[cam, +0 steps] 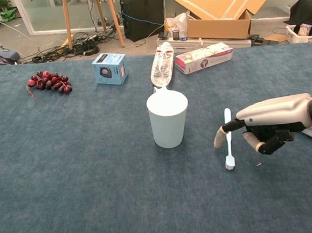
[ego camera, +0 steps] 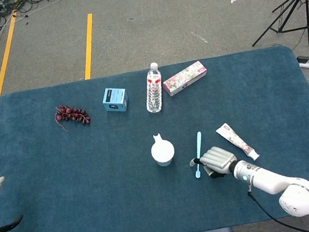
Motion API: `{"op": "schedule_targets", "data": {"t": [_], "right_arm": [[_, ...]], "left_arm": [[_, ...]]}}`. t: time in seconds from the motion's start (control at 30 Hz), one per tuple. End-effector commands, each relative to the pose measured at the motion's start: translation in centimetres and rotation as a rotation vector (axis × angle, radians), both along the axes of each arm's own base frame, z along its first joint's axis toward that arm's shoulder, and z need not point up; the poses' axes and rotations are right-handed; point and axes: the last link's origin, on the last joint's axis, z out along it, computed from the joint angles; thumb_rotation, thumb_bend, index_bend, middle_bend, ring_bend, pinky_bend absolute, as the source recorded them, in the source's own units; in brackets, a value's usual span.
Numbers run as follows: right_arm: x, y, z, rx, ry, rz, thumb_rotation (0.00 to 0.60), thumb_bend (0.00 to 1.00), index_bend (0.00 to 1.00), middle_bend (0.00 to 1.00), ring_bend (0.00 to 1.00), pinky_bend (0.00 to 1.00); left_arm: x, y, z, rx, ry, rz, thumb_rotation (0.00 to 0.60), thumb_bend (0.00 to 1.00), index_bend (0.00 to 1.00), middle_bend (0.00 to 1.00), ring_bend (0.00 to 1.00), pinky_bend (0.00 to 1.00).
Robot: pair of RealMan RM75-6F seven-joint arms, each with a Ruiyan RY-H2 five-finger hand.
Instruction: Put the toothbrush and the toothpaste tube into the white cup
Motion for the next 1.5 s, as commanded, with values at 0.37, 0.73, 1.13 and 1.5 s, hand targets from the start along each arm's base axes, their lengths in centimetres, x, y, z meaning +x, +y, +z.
{"op": "schedule_targets", "data": {"t": [0.37,0.73,1.13,1.5], "right_arm": [[-0.7,-0.1,-0.3,0.007,0.004,-0.023,0.6,0.93,0.24,1.0,0.98,1.0],[-1.4,-0.1,0.3,-0.004,0.01,-0.035,0.6,0.92,0.24,1.0,0.98,1.0],[-2.2,0.0,1.4,-0.022,0.028,-0.049,0.6,0.92,0.26,1.0,0.98,1.0],[-2.8,0.0,2.0,-0.041,0.025,-0.063,0.6,0.92,0.3,1.0,0.98,1.0]], "left_arm": [[0.0,0.0,0.4,0.016,-0.003,0.003,0.6,0.0,0.09,0.16,0.05,0.11],[-0.1,0.0,0.7,0.029,-0.001,0.005,0.6,0.0,0.09,0.16,0.05,0.11],[-0.2,0.0,0.5,0.02,0.009,0.015,0.6,0.0,0.09,0.16,0.05,0.11],[-0.4,0.1,0.3,0.013,0.016,0.024,0.6,0.0,0.09,0.16,0.05,0.11]]}}
